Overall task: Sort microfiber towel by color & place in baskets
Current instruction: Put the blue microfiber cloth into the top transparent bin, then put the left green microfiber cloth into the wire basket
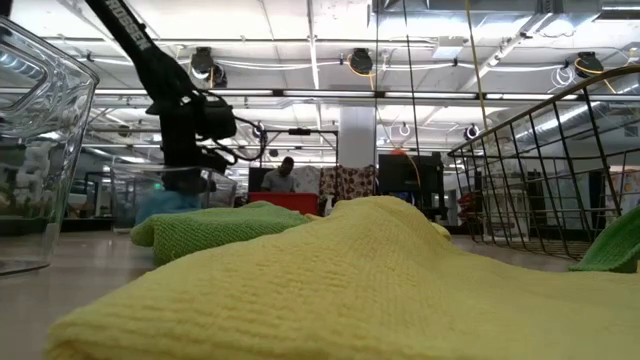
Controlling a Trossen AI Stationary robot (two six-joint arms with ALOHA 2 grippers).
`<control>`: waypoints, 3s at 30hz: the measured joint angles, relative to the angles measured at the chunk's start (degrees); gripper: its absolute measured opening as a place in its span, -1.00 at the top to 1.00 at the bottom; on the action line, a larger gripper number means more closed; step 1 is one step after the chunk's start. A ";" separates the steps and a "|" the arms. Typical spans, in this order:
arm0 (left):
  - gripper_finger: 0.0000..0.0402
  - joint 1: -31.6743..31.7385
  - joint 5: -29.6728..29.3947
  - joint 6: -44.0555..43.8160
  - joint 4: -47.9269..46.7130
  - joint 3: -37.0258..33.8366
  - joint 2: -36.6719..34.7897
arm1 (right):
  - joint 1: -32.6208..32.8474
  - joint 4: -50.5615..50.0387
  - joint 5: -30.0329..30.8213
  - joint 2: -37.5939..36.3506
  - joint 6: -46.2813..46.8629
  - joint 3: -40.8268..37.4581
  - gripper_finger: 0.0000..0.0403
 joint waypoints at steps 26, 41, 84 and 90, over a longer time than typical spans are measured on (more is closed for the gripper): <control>0.99 -20.06 18.82 -8.52 -14.17 -0.80 -49.26 | -7.11 -0.01 -3.04 6.92 11.72 -0.02 0.71; 0.99 -48.07 20.38 -8.44 16.61 -21.06 -59.06 | -12.47 -2.87 -21.72 9.68 9.45 -0.04 0.10; 0.99 -64.36 2.55 -13.24 21.11 -24.75 -51.57 | -18.05 0.85 -25.43 24.41 14.71 0.05 0.62; 0.99 -64.36 2.55 -13.27 23.17 -24.73 -48.87 | -17.77 4.72 -25.44 24.49 13.45 -0.11 0.90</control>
